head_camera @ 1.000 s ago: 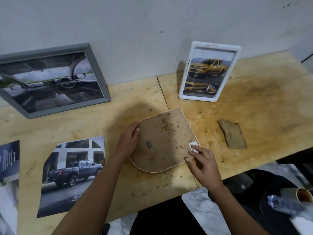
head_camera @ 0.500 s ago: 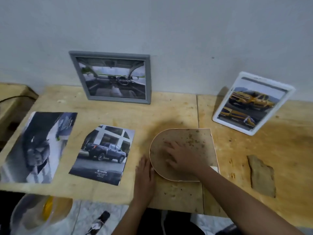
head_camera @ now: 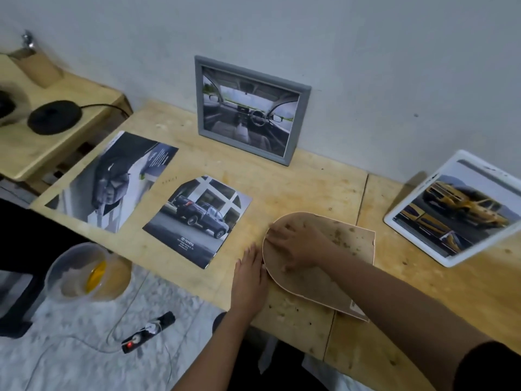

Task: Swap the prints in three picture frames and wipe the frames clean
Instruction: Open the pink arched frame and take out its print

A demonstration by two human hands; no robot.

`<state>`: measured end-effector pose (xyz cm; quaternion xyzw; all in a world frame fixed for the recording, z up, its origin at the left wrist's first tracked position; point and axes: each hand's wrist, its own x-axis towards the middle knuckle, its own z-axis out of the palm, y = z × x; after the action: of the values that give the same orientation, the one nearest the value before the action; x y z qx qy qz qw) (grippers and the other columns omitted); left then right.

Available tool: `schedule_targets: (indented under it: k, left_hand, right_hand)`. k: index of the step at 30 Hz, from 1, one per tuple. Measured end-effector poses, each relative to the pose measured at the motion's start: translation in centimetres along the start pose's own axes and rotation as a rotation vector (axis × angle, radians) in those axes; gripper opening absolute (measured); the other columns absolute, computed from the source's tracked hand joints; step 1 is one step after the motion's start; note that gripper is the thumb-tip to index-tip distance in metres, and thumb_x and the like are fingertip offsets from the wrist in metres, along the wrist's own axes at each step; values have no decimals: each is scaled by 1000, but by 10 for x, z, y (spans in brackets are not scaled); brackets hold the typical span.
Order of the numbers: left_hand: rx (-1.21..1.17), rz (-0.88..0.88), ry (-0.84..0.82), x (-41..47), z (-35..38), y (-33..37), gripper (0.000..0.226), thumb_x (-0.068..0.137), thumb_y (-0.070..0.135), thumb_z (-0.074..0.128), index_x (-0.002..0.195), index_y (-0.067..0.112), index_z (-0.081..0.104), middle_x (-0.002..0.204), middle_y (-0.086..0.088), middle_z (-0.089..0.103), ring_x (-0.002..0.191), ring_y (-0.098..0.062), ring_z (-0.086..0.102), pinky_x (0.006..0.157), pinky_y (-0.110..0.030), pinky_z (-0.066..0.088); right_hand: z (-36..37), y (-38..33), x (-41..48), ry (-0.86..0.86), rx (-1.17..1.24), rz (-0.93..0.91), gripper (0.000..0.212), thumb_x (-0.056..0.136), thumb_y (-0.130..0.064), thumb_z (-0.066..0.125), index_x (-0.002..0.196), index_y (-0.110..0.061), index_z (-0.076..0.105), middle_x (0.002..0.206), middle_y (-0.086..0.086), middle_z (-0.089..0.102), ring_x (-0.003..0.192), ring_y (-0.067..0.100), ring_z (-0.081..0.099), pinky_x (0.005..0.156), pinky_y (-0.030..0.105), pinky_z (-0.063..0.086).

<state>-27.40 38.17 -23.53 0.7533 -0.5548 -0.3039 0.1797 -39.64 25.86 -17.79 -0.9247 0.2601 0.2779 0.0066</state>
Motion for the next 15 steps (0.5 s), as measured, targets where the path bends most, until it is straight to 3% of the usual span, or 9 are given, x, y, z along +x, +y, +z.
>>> schedule_targets:
  k: [3,7,15]
  left_hand:
    - [2,-8,34,-1,2,3,48,102,24,25,149,22,17,159,3,9,146,-13,3,117,-30,1]
    - [53,3,60,-5,4,3,48,102,26,25,149,22,18,159,3,9,146,-13,3,117,-29,2]
    - [67,-4,32,-4,1,6,49,102,27,24,149,20,15,159,2,5,146,-13,-1,116,-28,-2]
  right_hand:
    - [-10,3,0,-17,-109,-40,96,76,-64,58,149,-27,8,159,-2,-7,135,29,27,99,42,36]
    - [-22,6,-5,-20,-161,-105,74,89,-39,55,149,-22,13,159,-1,-5,133,31,30,97,40,40]
    - [-36,10,-4,15,-227,-145,68,88,-31,59,143,-19,22,153,4,12,128,25,33,87,36,41]
